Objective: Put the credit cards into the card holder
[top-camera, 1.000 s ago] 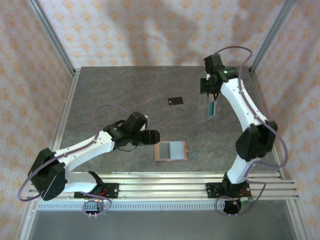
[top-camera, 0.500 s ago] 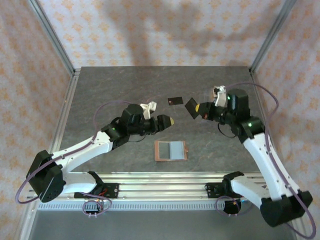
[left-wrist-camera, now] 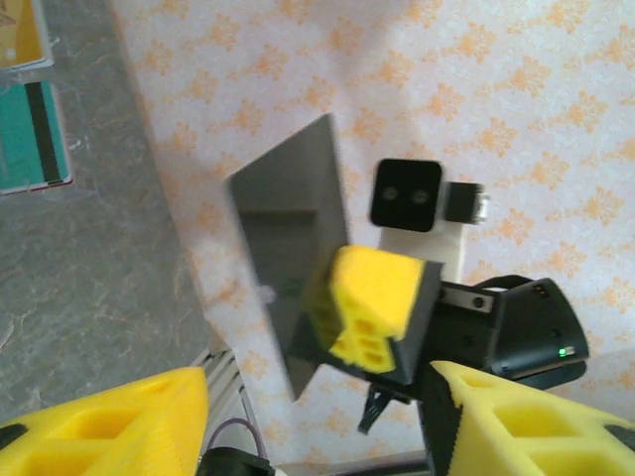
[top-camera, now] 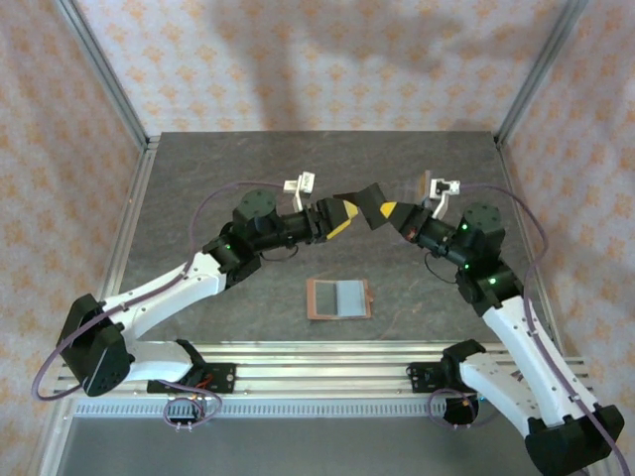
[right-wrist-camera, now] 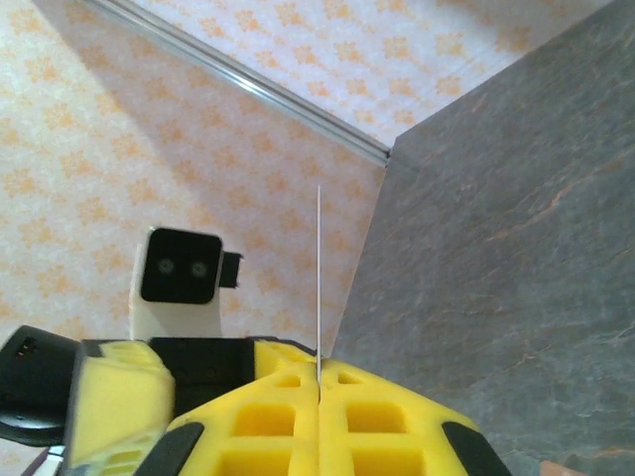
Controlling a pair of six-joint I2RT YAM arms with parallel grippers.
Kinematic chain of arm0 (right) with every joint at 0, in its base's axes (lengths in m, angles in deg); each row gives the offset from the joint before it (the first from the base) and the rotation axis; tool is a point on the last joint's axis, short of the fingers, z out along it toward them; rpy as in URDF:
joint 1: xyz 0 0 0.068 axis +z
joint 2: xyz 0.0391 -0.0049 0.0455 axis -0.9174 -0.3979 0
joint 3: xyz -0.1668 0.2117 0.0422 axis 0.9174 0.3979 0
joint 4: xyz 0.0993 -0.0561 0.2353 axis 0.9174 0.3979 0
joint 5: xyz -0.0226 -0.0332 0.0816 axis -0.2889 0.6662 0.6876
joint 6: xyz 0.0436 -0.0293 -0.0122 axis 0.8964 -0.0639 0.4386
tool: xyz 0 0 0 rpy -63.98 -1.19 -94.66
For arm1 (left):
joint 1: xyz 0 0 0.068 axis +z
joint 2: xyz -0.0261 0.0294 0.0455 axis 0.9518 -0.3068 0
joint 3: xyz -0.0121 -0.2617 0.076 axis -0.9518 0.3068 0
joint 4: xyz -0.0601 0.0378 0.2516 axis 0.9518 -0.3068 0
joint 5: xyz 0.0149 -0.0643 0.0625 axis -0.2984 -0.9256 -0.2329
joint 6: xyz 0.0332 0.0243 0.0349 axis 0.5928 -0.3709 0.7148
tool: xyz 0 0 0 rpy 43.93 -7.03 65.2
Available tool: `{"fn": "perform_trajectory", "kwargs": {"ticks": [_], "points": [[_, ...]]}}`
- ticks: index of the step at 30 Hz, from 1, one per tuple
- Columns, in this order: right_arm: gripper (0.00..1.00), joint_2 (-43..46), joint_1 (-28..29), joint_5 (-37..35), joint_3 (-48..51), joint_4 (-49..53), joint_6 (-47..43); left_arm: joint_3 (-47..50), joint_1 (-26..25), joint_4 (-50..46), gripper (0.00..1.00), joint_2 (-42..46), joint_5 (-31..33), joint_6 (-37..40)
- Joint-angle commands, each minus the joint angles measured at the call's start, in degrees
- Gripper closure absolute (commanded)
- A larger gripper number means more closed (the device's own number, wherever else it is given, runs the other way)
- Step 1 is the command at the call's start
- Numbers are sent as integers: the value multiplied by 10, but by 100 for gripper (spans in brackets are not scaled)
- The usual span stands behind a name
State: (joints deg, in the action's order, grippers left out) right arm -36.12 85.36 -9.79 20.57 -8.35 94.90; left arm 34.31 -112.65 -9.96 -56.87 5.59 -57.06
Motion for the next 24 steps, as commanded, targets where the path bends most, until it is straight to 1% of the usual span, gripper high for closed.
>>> {"fn": "perform_trajectory", "kwargs": {"ticks": [1,3,5,9,12,14,21,22,23,24], "points": [[100,8,18,-5,5,-89,41,-20,-4,-2,46,7,-4,10],[100,6,24,-5,16,-116,59,-21,-4,-3,51,3,-3,9],[100,5,28,-6,29,-146,82,-21,-4,2,53,-1,-3,8],[100,5,34,-9,41,-163,98,-22,-2,23,58,-12,-6,0],[100,4,35,-7,57,-201,121,-31,0,31,58,-21,-11,-5],[100,5,37,-4,57,-201,124,-34,0,33,60,-27,-13,-7],[100,9,38,4,62,-188,127,-28,3,67,91,-30,-14,-14],[88,9,38,7,62,-182,125,-26,3,70,95,-29,-16,-13],[70,9,38,10,61,-171,119,-25,4,71,98,-28,-20,-12],[62,11,38,12,57,-151,105,-23,5,67,100,-28,-26,-7]]}}
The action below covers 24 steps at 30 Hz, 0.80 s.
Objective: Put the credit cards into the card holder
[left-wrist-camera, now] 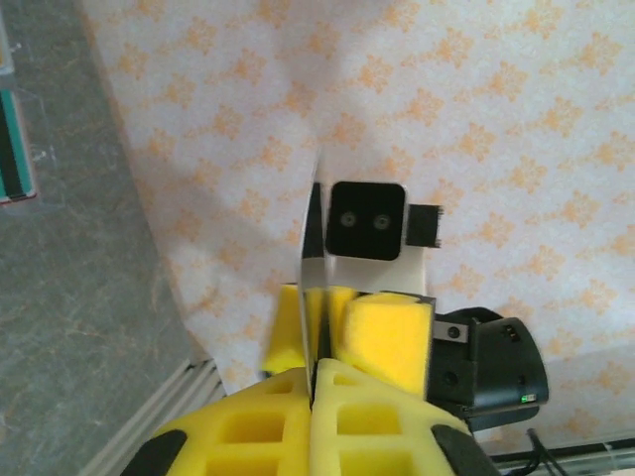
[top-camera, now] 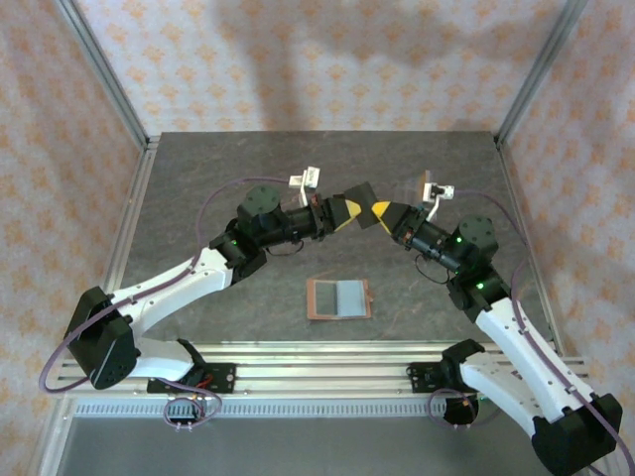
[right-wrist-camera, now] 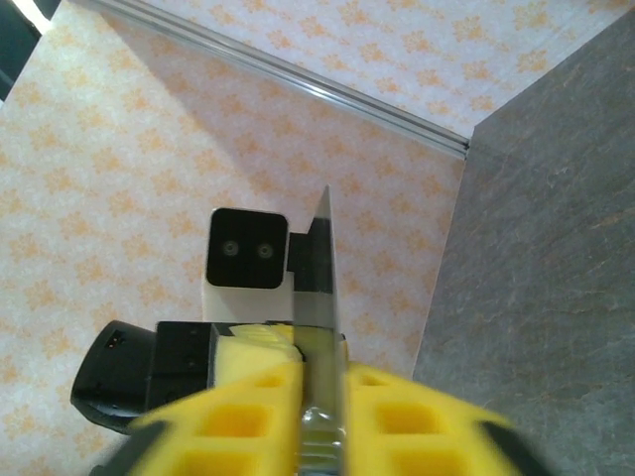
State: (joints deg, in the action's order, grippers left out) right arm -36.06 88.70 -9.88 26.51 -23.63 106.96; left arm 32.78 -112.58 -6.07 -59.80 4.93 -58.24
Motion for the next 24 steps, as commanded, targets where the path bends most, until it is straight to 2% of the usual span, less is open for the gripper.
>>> {"fn": "perform_trajectory", "kwargs": {"ticks": [1,3,5,9,10,11,12,15,17,24], "points": [[59,11,4,14,-11,29,-32,-7,7,20,100,2,-29,11],[52,11,5,14,-37,104,-87,-2,14,-20,100,6,-49,32],[50,4,4,31,-55,156,-135,6,21,-67,100,17,-64,59],[46,-34,3,108,-86,243,-234,-14,25,-249,100,45,-72,182],[38,-43,4,133,-94,264,-261,-23,25,-291,100,47,-77,210],[26,-53,3,154,-106,297,-297,-31,25,-327,100,48,-85,237],[23,-64,3,167,-122,341,-336,-35,24,-355,100,49,-92,257],[29,-93,4,184,-156,440,-411,-21,25,-359,100,52,-107,265],[30,-108,3,189,-161,466,-422,-8,24,-338,100,49,-120,253],[36,-123,4,220,-136,425,-402,0,23,-323,100,45,-133,252]]}}
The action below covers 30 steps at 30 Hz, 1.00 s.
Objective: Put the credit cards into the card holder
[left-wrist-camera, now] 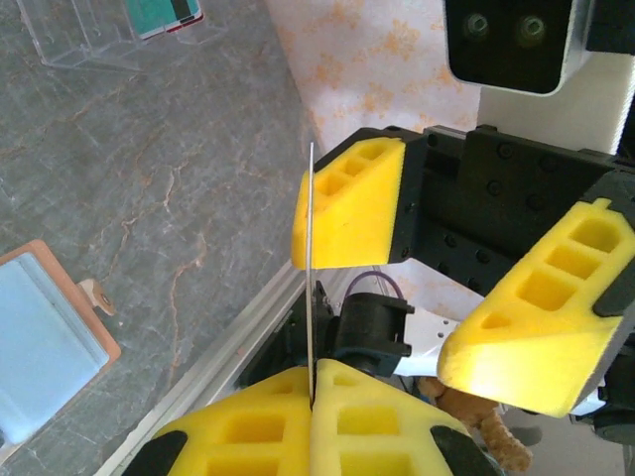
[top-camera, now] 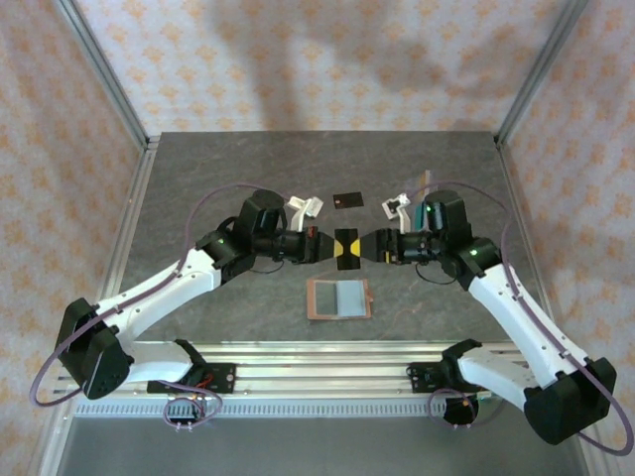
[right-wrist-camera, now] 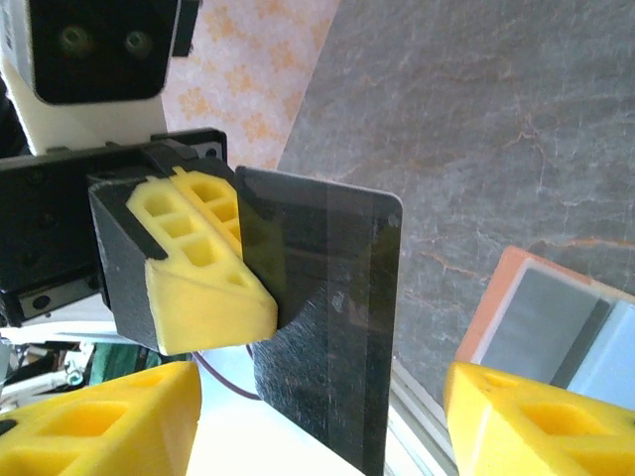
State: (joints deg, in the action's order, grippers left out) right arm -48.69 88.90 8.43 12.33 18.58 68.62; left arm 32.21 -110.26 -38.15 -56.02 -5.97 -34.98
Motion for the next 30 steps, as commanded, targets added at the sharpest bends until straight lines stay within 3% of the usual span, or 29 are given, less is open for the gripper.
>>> {"fn": "perform_trajectory", "kwargs": {"ticks": [1,3,6,11,14,18,21,23,25,27,30], "points": [[37,3,2,39,9,-3,-16,7,0,0,100,5,-29,20],[40,3,2,45,15,-12,-12,8,-2,9,100,2,-41,16],[52,6,2,56,25,-38,4,10,-3,18,100,0,-51,11],[61,13,2,75,31,-49,6,14,-5,16,100,4,-49,12],[76,17,2,85,33,-60,10,17,-7,18,100,3,-51,11],[82,20,2,99,34,-65,10,18,-7,10,100,5,-46,16],[95,20,2,103,37,-66,9,17,-7,-2,100,8,-37,24],[100,21,2,101,40,-65,10,14,-7,-20,93,10,-27,34],[100,21,2,96,46,-62,8,9,-7,-53,75,13,-3,52],[100,19,2,78,51,-47,0,1,-6,-111,64,19,46,81],[100,-3,2,28,52,16,-34,-3,-4,-178,60,24,113,109]]}}
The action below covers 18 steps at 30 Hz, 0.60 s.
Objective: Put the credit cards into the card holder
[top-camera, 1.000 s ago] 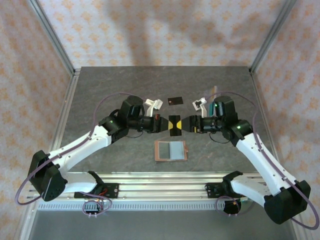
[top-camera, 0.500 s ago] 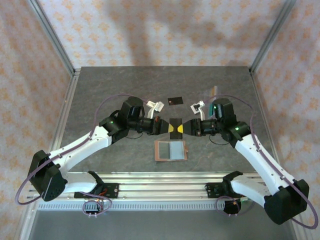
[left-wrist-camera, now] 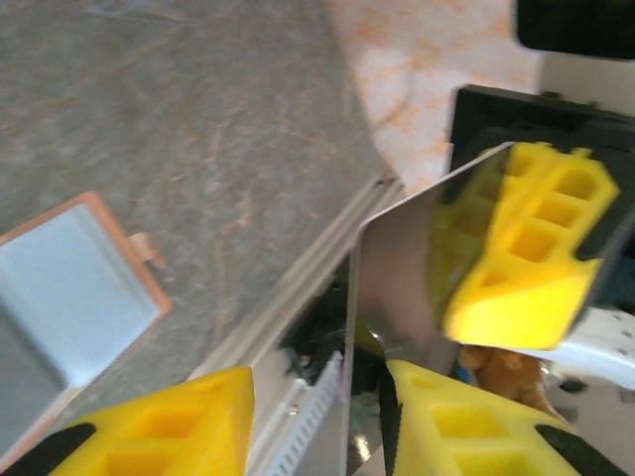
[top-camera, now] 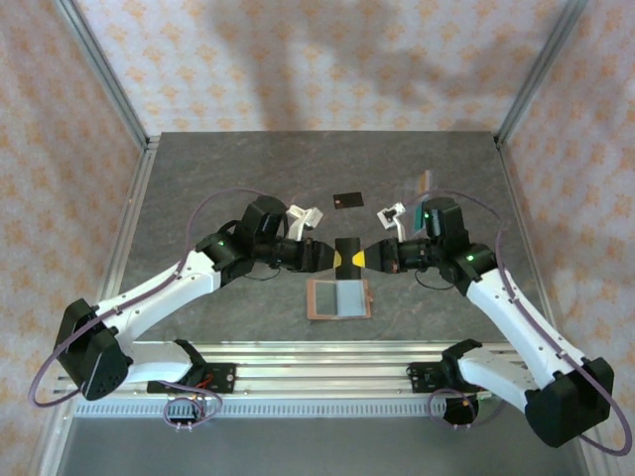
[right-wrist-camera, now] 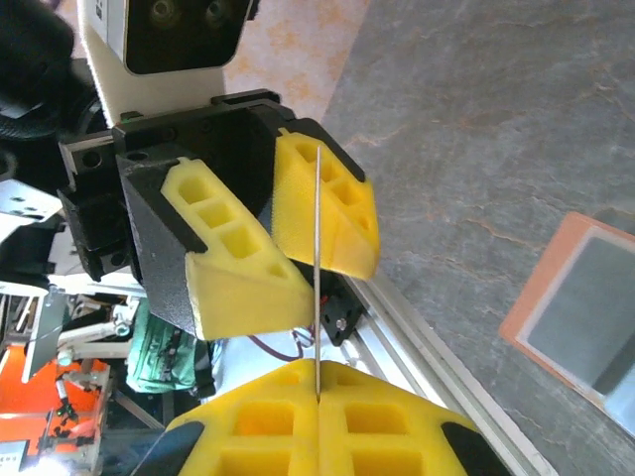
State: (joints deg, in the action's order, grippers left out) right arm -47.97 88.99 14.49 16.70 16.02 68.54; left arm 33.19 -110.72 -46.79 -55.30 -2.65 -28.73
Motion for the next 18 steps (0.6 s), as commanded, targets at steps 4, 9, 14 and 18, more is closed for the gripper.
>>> {"fn": "perform_trajectory", "kwargs": {"ticks": [4,9,14,18], "points": [[100,-56,1,-59,36,51,-45,11,1,-117,59,6,126,51],[100,-127,1,-66,63,42,-65,62,-2,-96,62,-26,156,38],[100,-192,3,-73,96,-21,-53,89,-3,-75,73,-78,168,43],[100,-234,3,-100,101,-31,-71,99,-4,-66,83,-117,176,48]]}}
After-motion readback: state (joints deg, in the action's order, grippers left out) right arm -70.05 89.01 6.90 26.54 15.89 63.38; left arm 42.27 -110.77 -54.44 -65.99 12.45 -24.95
